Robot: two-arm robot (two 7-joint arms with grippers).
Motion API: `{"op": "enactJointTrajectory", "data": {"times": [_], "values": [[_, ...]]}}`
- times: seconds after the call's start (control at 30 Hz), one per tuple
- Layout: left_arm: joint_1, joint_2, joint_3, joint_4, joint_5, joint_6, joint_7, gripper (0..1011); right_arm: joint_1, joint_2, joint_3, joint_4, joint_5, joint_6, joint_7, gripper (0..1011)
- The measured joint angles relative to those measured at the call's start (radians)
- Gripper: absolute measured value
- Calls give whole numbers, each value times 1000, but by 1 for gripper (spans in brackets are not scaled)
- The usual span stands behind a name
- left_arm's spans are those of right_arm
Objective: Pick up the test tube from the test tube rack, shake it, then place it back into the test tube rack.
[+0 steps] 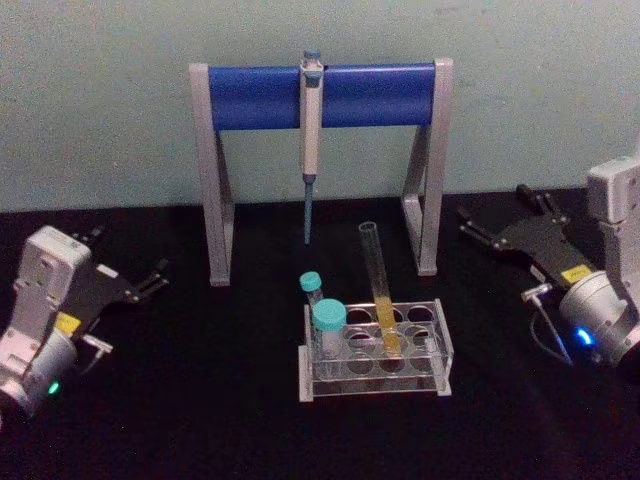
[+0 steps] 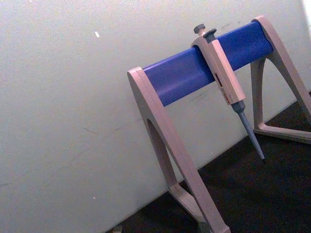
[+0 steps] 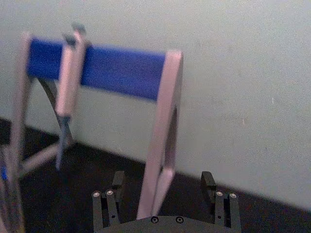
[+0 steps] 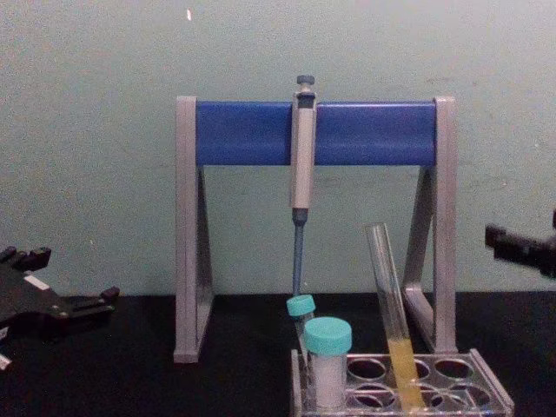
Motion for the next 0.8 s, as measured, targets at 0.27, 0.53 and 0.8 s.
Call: {"op": "enactJointTrajectory", "data": {"times": [0.27,0.53,0.8], "values": [[0,0,0,0,0,0,0,1001,20,-24,-19,55,-36,111,-9,1000],[0,0,0,0,0,0,0,1001,33,-32,-16,88,-37,132,25,1000],[0,0,0,0,0,0,0,1001,31,-32,-16,83,-37,131,20,1000]]}}
